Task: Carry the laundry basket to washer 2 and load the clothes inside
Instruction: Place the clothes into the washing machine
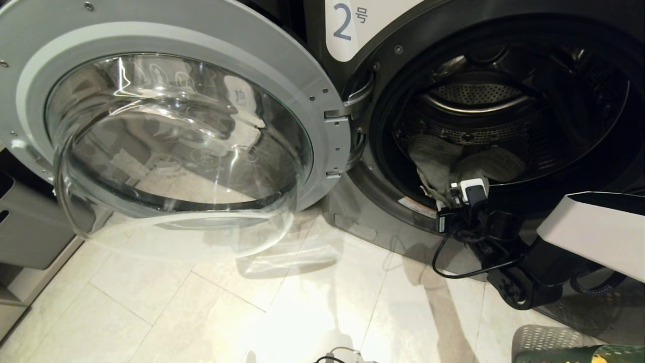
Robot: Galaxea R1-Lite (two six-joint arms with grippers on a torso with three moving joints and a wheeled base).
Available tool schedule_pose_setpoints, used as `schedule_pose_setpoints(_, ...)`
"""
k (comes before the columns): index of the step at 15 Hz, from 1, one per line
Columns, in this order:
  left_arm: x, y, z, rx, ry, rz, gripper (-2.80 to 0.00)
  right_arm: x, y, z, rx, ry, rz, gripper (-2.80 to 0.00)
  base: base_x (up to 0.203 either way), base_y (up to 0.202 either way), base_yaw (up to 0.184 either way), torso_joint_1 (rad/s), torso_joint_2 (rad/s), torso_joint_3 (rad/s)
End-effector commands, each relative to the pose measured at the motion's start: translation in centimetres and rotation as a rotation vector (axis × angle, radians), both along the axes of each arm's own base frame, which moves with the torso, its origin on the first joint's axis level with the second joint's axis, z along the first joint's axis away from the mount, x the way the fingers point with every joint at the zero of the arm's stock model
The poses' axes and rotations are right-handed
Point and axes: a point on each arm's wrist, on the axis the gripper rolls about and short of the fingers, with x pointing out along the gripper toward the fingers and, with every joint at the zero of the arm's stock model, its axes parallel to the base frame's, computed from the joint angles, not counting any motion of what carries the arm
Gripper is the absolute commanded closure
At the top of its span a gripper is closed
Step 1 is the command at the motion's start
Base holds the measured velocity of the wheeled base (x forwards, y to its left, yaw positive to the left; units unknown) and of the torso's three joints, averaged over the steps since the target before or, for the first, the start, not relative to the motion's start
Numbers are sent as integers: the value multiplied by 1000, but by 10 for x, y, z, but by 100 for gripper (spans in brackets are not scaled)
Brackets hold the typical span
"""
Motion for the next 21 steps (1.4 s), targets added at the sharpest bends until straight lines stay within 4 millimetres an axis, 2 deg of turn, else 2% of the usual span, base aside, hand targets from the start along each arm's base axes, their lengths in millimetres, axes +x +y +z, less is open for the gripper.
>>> schedule_pose_setpoints(1, 0, 0, 0, 0, 2, 1, 0, 1, 0, 23, 13, -76, -4, 0, 0, 0, 0, 0, 0, 0)
schedule_pose_setpoints(5, 0, 0, 0, 2, 2, 1, 0, 21, 2, 56, 36, -223, -35, 0, 0, 0, 0, 0, 0, 0)
schedule_pose_setpoints(11, 0, 0, 0, 0, 2, 0, 0, 91, 12, 72, -33, -489, -117, 0, 0, 0, 0, 0, 0, 0)
schedule_pose_setpoints(12, 0, 0, 0, -1, 2, 0, 0, 101, 11, 73, -58, -530, -135, -280, 0, 0, 0, 0, 0, 0)
schedule_pose_setpoints(14, 0, 0, 0, 0, 2, 0, 0, 116, 6, 68, -115, -552, -156, -280, 0, 0, 0, 0, 0, 0)
schedule_pose_setpoints(17, 0, 0, 0, 2, 3, -1, 0, 120, -2, 70, -138, -521, -155, -280, 0, 0, 0, 0, 0, 0)
schedule_pose_setpoints(19, 0, 0, 0, 0, 2, 0, 0, 113, -3, 86, -119, -541, -152, -280, 0, 0, 0, 0, 0, 0)
schedule_pose_setpoints(21, 0, 0, 0, 0, 2, 0, 0, 97, -5, 97, -99, -502, -138, -280, 0, 0, 0, 0, 0, 0)
